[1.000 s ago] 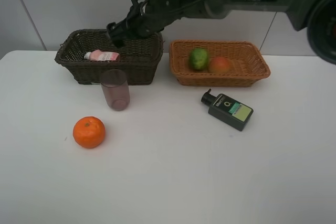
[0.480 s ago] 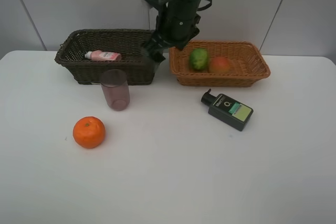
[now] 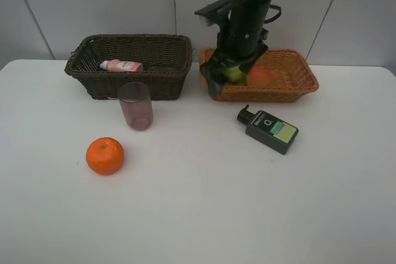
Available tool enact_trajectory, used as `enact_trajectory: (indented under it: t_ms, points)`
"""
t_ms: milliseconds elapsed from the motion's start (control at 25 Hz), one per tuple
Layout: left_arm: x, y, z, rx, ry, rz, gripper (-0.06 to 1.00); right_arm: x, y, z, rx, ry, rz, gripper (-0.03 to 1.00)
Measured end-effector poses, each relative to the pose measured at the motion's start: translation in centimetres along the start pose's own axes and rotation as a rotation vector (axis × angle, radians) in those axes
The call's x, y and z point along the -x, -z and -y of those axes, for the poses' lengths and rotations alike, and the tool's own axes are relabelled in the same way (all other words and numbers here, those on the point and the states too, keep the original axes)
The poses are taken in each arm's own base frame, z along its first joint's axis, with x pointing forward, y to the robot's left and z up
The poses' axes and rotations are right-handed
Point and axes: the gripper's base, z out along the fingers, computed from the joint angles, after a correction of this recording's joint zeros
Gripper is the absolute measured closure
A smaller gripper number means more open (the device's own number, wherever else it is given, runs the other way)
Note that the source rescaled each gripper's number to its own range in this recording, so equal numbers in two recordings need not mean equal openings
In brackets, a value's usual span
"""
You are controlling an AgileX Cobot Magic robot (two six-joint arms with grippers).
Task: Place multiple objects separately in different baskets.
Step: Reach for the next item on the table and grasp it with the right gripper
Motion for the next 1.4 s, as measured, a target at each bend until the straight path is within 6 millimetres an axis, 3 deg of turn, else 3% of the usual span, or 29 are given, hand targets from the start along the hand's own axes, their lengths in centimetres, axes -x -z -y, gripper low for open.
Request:
enact_trajectory:
  t_ms: [400,640,1000,1400]
  points:
    - [0.0,0.0,0.0,0.0,0.0,0.0,-0.06,-9.5,-2.9,2.7,-0.016,0.06,0.041,-0.03]
    - [0.0,0.0,0.0,0.0,0.0,0.0,-0.06,-13.1,-5.3,3.2,0.002,0.127,0.035,-0.03]
    - [0.0,0.0,0.0,0.0,0.0,0.0,-0.06,-14.5,-6.9,3.9,-0.048,0.125,0.125,-0.03]
    - [0.0,0.0,0.0,0.0,0.0,0.0,-0.06,-14.8,-7.8,4.3,-0.054,0.111,0.133,-0.03]
